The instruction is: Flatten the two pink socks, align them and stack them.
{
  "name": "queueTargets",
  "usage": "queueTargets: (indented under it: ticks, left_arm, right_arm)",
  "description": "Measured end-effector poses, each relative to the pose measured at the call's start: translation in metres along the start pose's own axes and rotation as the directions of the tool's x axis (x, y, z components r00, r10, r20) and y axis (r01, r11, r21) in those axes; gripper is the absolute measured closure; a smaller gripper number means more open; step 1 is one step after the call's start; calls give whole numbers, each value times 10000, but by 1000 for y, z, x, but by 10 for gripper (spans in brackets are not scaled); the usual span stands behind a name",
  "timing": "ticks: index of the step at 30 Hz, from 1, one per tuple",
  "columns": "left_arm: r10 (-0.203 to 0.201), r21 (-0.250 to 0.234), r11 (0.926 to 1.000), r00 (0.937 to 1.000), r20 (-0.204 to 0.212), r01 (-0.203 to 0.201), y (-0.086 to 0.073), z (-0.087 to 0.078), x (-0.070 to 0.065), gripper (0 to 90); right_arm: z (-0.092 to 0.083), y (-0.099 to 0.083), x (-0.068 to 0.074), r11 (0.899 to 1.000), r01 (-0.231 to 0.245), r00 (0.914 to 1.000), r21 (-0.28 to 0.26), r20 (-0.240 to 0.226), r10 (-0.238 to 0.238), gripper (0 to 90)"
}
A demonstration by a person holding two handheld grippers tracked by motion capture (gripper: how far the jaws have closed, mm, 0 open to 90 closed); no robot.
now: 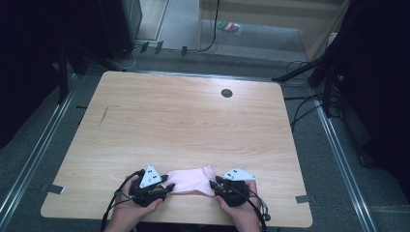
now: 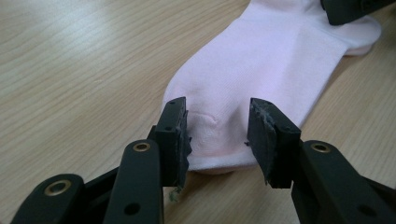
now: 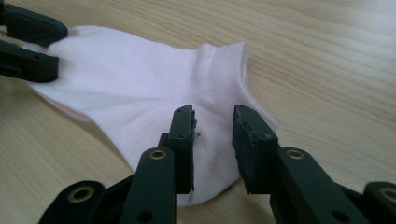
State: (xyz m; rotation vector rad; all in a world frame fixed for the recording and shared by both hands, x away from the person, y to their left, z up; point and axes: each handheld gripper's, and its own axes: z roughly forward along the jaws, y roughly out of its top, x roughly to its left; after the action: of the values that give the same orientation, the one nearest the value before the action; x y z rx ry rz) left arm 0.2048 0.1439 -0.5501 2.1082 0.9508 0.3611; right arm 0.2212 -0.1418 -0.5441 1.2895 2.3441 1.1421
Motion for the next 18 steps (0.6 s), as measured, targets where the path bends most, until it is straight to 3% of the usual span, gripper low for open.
queueTargets:
  ticks: [3, 6, 8, 9, 13, 15, 16, 17, 18]
  left_arm:
    - [247, 103, 9996, 9997, -91, -246, 1, 0, 2, 591]
    - [226, 65, 9997, 9997, -46, -226, 1, 0, 5, 607]
    - [71, 9, 10000, 10000, -17, -71, 1, 0, 8, 613]
    - [-309, -96, 9995, 9994, 184, 310, 0, 0, 11, 616]
    - [-427, -335, 9985, 9978, 508, 444, -1, -2, 14, 550]
    - [-455, -705, 9963, 9976, 527, 492, -2, -6, 15, 431]
    - [-617, -968, 9931, 9965, 572, 670, -1, -9, 16, 373]
    - [-889, -1384, 9855, 9936, 691, 978, 0, -14, 19, 257]
    - [-889, -1384, 9855, 9936, 691, 978, 0, -14, 19, 216]
  right_arm:
    - [2, 0, 1, 9987, 507, 9976, -78, 487, -502, 738]
    - [3, 1, 1, 9986, 528, 9974, -52, 496, -525, 738]
    - [4, 1, 1, 9983, 580, 9971, -71, 489, -576, 738]
    - [5, 1, 1, 9979, 634, 9967, -144, 511, -626, 729]
    - [4, 2, 0, 9994, 259, 9996, -210, 111, -256, 662]
    - [4, 2, -2, 9991, -90, 9996, -423, -272, 78, 596]
    - [3, 2, -4, 9983, -161, 9993, -561, -341, 142, 562]
    - [0, 2, -4, 9962, -100, 9995, -868, -316, 72, 496]
    - [0, 2, -4, 9962, -100, 9995, -868, -316, 72, 496]
